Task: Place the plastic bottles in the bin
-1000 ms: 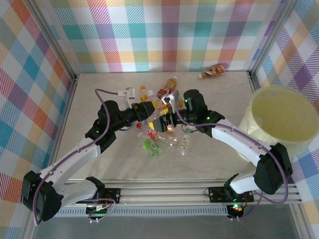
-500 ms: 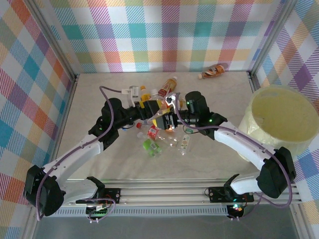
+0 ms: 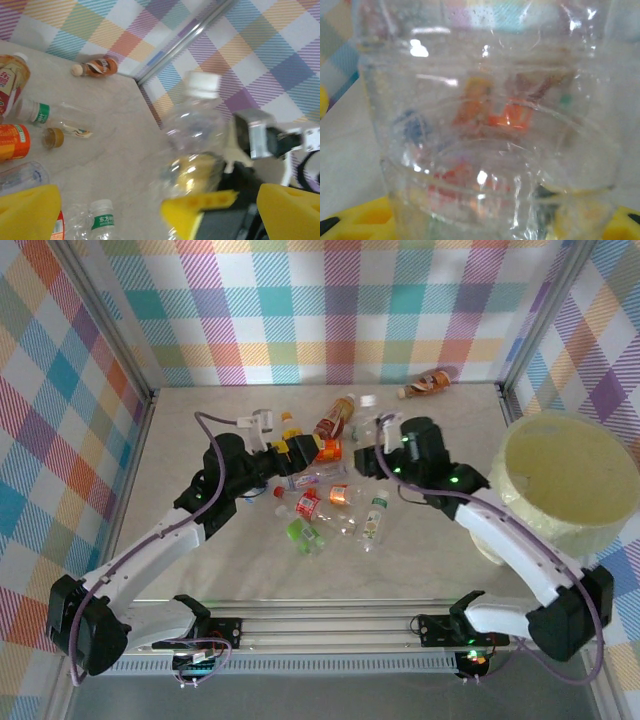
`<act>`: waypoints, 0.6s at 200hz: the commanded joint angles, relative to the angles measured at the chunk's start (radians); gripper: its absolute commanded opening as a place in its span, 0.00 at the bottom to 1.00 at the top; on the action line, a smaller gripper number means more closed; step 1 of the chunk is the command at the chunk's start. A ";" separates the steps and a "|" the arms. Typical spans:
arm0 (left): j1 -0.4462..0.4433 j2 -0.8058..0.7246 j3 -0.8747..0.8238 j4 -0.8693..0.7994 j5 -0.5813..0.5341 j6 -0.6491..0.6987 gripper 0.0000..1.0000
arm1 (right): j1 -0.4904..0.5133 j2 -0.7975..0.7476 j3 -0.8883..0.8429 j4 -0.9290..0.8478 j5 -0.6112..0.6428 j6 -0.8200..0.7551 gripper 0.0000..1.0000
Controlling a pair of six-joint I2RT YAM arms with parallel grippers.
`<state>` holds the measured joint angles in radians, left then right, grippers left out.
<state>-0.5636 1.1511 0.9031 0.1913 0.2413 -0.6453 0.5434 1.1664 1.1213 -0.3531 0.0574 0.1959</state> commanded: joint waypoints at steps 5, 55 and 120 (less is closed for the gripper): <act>-0.005 -0.027 -0.036 -0.016 -0.117 -0.051 1.00 | -0.107 -0.129 0.069 -0.090 0.102 -0.040 0.56; -0.005 -0.032 -0.124 0.033 -0.279 -0.136 1.00 | -0.336 -0.225 0.196 -0.355 0.122 -0.092 0.57; -0.005 0.026 -0.065 -0.057 -0.266 -0.130 1.00 | -0.684 -0.194 0.275 -0.533 0.059 -0.125 0.57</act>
<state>-0.5636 1.1629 0.7937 0.1753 0.0040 -0.7704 -0.0399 0.9585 1.3735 -0.7914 0.1547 0.0975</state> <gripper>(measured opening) 0.998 0.577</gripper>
